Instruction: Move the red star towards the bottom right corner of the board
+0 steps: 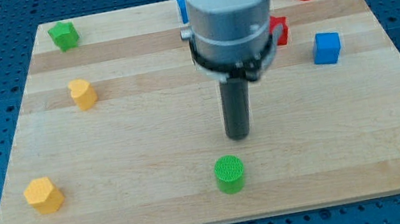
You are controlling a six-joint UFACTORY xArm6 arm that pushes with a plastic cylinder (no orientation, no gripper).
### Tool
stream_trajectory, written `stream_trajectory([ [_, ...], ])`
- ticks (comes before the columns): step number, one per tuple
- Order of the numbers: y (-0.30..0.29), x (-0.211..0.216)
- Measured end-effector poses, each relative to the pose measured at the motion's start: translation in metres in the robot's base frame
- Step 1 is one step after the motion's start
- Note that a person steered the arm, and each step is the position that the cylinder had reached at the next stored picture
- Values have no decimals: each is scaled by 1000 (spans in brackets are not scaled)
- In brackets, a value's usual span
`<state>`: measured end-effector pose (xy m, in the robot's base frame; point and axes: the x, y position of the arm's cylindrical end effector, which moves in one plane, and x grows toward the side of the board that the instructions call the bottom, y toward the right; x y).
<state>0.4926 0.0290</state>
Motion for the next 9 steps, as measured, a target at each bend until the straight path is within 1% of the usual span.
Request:
stream_trajectory([
  [2,0,-116],
  [3,0,-147],
  [4,26,-176],
  [5,78,-207],
  [6,140,-205],
  [7,170,-187],
  [8,136,-162],
  [9,90,-130],
])
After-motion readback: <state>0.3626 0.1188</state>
